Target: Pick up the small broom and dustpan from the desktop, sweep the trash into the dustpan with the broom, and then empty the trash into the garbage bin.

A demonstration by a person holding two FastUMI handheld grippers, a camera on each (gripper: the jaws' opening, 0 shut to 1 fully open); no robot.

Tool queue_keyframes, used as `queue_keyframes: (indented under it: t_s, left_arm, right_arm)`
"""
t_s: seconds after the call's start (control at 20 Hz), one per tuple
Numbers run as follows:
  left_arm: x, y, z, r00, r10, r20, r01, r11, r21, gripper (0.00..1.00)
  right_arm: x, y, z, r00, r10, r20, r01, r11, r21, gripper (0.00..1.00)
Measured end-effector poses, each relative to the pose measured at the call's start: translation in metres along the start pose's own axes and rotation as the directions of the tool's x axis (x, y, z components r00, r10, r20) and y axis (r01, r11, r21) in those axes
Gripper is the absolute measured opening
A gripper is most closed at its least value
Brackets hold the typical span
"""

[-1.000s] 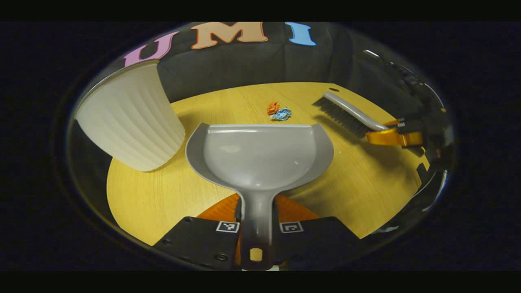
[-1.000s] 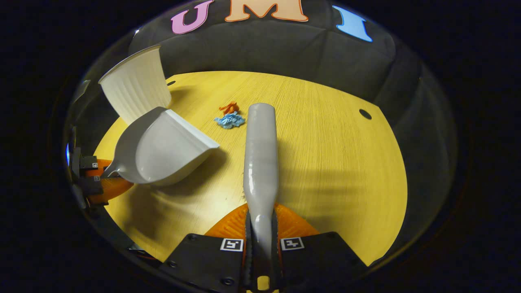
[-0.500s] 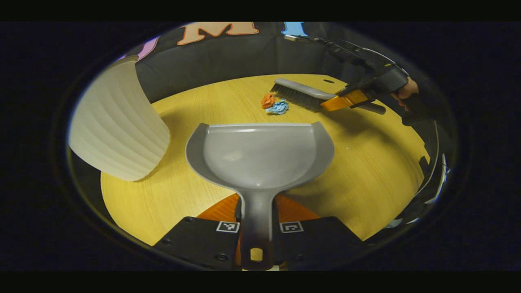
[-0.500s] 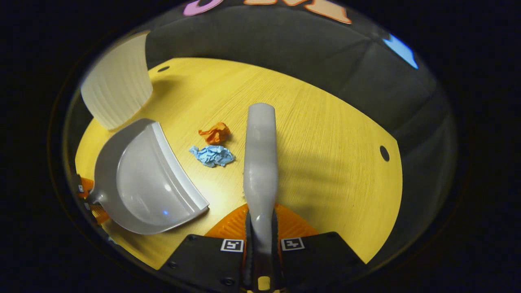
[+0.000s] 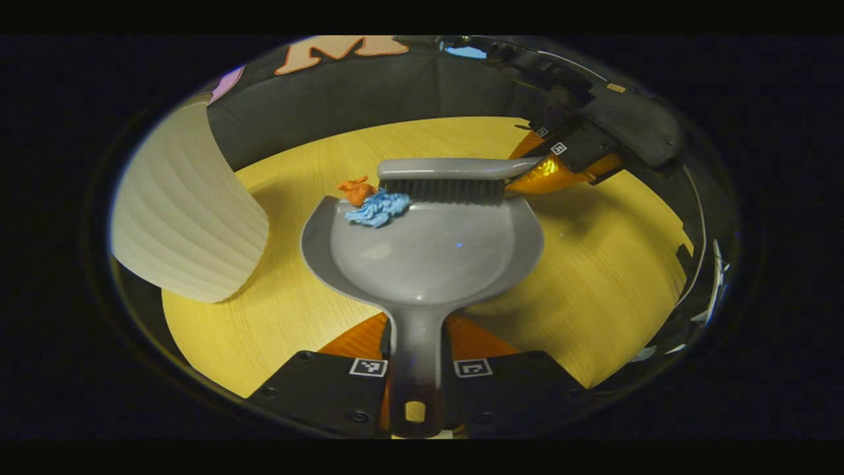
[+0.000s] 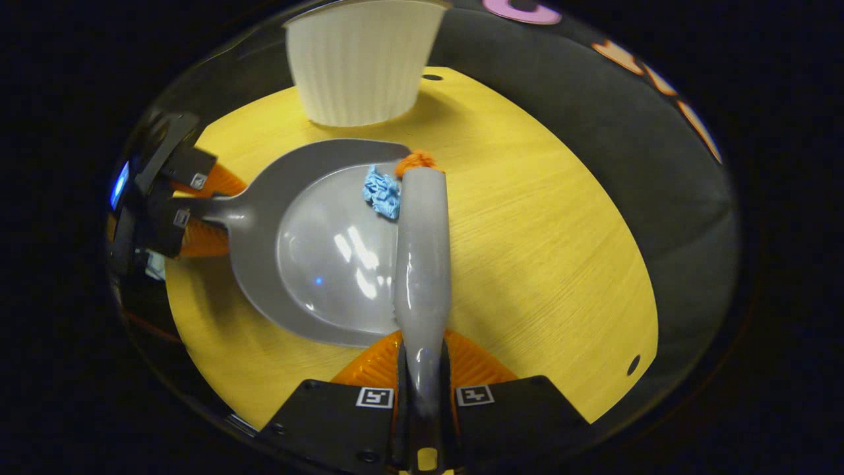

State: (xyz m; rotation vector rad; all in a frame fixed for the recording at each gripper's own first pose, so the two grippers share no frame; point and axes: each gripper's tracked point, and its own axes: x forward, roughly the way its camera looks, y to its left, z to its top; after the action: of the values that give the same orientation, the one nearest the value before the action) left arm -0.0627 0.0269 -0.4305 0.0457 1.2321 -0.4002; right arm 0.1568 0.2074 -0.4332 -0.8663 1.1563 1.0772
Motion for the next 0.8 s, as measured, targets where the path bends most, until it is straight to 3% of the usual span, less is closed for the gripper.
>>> queue_keyframes:
  t_s: [0.05, 0.1, 0.2, 0.35, 0.4, 0.5, 0.7, 0.8]
  left_arm:
    - [0.001, 0.0, -0.002, 1.0, 0.002, -0.003, -0.002, 1.0, 0.007, 0.23]
    - [0.002, 0.0, -0.004, 1.0, 0.006, -0.01, -0.006, 1.0, 0.009, 0.23]
    - [0.002, 0.001, -0.008, 1.0, 0.015, -0.024, -0.015, 1.0, 0.013, 0.23]
    - [0.003, 0.002, -0.008, 0.999, 0.023, -0.029, -0.023, 1.0, 0.013, 0.23]
    - [0.003, 0.001, -0.01, 0.999, 0.023, -0.036, -0.023, 1.0, 0.007, 0.23]
    - [0.003, 0.0, -0.009, 0.999, 0.019, -0.046, -0.019, 1.0, -0.002, 0.23]
    - [-0.001, 0.001, -0.01, 0.996, 0.015, -0.093, -0.015, 1.0, 0.002, 0.23]
    - [0.001, 0.001, -0.008, 0.993, 0.014, -0.121, -0.016, 1.0, -0.021, 0.23]
  right_arm:
    - [0.0, 0.003, 0.001, 1.0, 0.02, 0.007, -0.019, 1.0, -0.016, 0.2]
    - [-0.001, 0.003, 0.002, 0.999, 0.036, 0.019, -0.036, 0.999, -0.022, 0.17]
    - [-0.002, -0.005, 0.003, 0.999, 0.029, 0.044, -0.028, 0.999, -0.023, 0.2]
    - [-0.009, -0.035, 0.034, 0.98, -0.058, 0.191, 0.041, 0.995, 0.093, 0.2]
    - [-0.002, -0.052, 0.037, 0.98, -0.103, 0.169, 0.074, 0.983, 0.169, 0.2]
    - [0.018, -0.09, 0.035, 0.978, -0.193, 0.078, 0.174, 0.964, 0.199, 0.2]
    - [0.045, -0.094, 0.048, 0.977, -0.211, 0.005, 0.21, 0.976, 0.06, 0.2]
    - [0.051, -0.085, 0.052, 0.985, -0.173, -0.009, 0.174, 0.984, 0.025, 0.2]
